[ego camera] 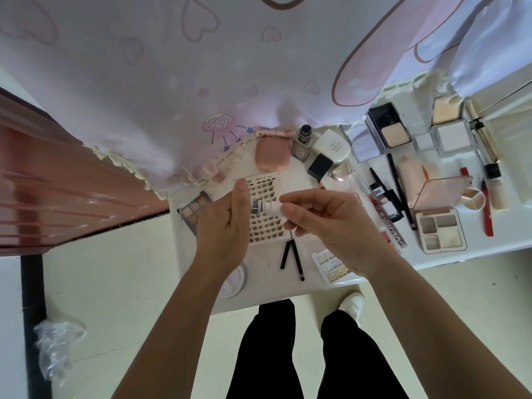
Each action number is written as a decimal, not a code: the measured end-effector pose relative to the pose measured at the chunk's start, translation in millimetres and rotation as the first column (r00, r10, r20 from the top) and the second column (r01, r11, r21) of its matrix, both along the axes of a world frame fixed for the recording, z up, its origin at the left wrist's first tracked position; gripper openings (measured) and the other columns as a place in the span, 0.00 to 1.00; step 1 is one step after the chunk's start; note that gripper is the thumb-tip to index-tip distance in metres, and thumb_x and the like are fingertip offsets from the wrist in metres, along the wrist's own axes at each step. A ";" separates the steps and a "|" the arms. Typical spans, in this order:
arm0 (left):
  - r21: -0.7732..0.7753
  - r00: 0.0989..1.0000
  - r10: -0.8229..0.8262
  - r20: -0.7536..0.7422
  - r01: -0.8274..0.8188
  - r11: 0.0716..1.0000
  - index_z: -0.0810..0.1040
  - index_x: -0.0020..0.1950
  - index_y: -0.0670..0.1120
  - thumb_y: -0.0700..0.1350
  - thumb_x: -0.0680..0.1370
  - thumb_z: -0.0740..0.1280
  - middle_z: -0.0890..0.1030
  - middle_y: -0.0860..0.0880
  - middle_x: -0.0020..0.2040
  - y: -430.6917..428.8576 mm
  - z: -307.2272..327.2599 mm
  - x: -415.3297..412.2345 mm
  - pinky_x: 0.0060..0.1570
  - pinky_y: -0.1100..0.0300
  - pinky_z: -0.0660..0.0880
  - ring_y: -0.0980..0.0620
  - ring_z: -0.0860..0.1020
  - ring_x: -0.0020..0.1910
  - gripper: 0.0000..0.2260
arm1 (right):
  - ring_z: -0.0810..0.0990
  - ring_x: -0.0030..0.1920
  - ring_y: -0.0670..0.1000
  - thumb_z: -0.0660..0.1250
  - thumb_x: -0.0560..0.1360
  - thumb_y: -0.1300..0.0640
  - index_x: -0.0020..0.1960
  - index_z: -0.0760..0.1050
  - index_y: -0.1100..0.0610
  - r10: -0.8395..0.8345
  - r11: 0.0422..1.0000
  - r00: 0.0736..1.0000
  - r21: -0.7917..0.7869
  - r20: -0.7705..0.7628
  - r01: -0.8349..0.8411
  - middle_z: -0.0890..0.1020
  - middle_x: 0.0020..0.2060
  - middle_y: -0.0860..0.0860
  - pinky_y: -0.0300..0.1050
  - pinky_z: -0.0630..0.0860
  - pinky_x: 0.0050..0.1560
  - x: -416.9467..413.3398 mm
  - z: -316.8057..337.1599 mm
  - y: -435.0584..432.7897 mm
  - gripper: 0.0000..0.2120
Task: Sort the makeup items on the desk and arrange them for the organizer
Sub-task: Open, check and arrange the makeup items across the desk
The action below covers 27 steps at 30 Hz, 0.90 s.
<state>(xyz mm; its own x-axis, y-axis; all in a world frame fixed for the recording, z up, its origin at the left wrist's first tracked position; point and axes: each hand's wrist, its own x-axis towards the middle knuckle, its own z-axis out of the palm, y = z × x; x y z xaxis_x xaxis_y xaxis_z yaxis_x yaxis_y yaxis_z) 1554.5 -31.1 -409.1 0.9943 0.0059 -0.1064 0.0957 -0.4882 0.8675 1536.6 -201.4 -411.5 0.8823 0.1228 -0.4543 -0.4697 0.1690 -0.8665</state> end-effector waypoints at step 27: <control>-0.314 0.966 0.031 -0.258 -0.114 0.943 0.72 0.45 0.42 0.60 0.78 0.56 0.76 0.56 0.35 -2.6 -9.5 -4.4 0.32 0.72 0.69 0.64 0.73 0.32 0.21 | 0.85 0.46 0.46 0.73 0.71 0.65 0.54 0.82 0.57 -0.112 0.991 0.993 0.072 0.034 0.110 0.87 0.45 0.51 0.38 0.79 0.50 -4.9 -13.8 -2.8 0.13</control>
<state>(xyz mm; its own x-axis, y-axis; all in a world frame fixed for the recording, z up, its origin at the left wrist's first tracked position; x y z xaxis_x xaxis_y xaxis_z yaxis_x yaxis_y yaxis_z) 1550.1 -33.7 -418.6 0.9347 0.0014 -0.3553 0.3504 -0.1688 0.9213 1531.7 -204.2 -425.3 0.9089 0.0536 -0.4136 -0.4113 0.2793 -0.8677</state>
